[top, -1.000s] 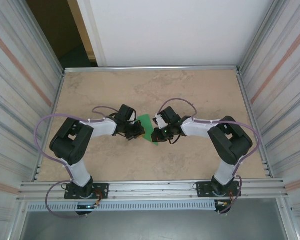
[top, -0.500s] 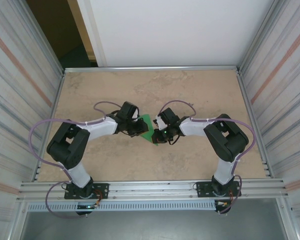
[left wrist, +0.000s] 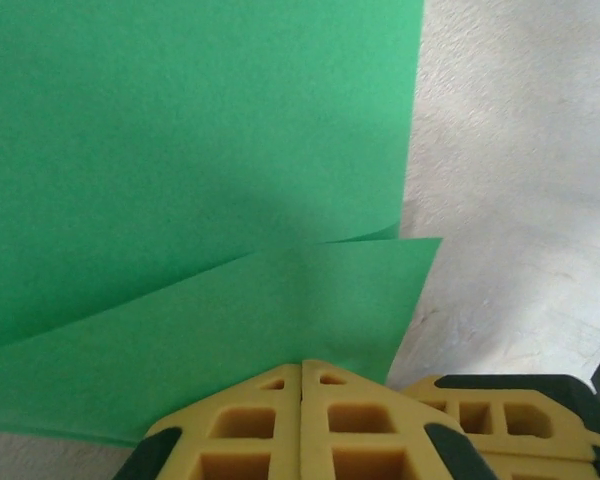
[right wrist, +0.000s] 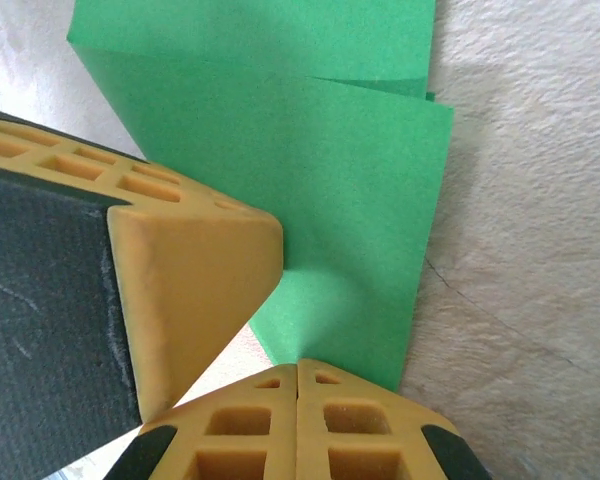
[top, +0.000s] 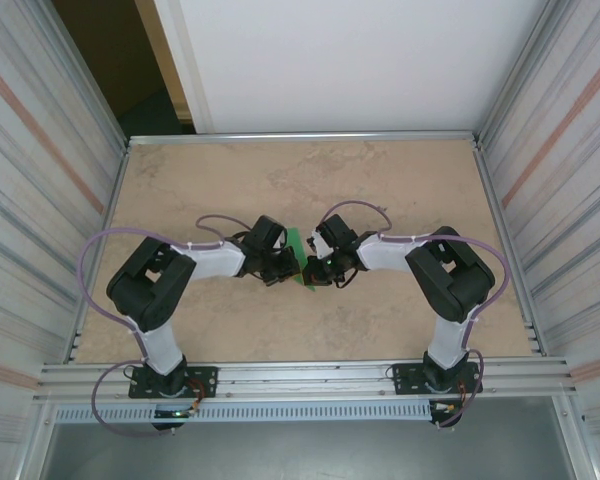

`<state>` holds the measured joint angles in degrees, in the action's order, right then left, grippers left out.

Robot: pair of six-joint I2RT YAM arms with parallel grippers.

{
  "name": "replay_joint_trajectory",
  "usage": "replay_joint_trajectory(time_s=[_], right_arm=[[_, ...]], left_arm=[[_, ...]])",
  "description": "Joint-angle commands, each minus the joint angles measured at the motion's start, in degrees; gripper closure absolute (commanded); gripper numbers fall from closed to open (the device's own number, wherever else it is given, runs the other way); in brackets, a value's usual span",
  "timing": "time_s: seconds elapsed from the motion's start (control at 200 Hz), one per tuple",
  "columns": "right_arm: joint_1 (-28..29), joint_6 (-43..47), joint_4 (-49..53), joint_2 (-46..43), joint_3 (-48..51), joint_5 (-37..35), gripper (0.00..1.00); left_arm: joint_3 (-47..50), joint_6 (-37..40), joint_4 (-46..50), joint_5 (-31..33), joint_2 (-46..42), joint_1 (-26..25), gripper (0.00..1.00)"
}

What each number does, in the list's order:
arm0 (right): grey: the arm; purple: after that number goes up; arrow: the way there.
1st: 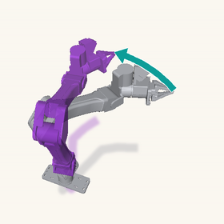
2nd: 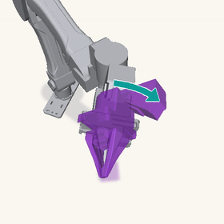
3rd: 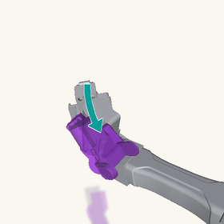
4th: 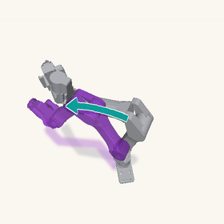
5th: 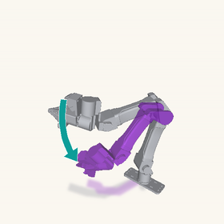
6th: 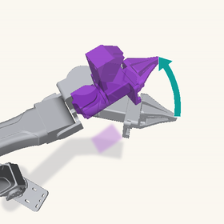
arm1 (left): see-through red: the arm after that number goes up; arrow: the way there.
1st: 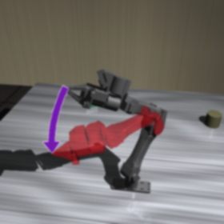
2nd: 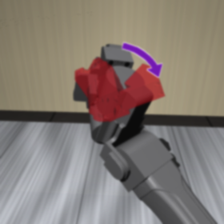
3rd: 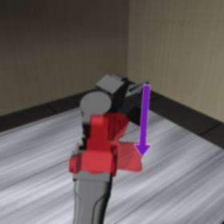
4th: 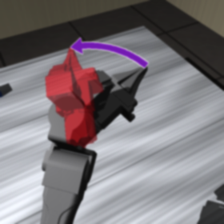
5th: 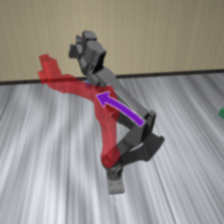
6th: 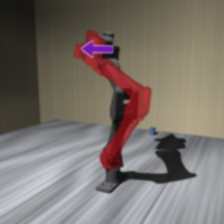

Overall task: Fold a paper plane with a square sheet of paper (pick it up from the middle)
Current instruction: Third fold the triangle at the center of the table.

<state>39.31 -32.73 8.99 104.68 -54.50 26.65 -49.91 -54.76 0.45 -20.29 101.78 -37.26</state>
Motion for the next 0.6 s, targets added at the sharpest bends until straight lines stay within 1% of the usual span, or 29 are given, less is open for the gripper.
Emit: replay_joint_trajectory(time_s=[0.0,0.231,0.411,0.596], right_arm=[[0.09,-2.32,6.74,3.1,0.38,-6.6,0.95],[-0.91,-4.07,12.45,5.24,-0.55,-9.88,0.95],[-1.67,-5.31,15.29,7.33,-1.86,-11.0,0.96],[-1.77,-5.66,16.78,8.73,-2.88,-11.43,0.97]], left_arm=[[3.29,-1.64,-0.48,3.99,-0.3,0.15,0.96],[10.12,-1.14,-6.57,5.84,-3.47,3.04,0.95],[14.66,-0.24,-11.07,6.92,-6.01,5.64,0.94],[17.18,1.26,-12.37,7.77,-8.04,7.39,0.93]])
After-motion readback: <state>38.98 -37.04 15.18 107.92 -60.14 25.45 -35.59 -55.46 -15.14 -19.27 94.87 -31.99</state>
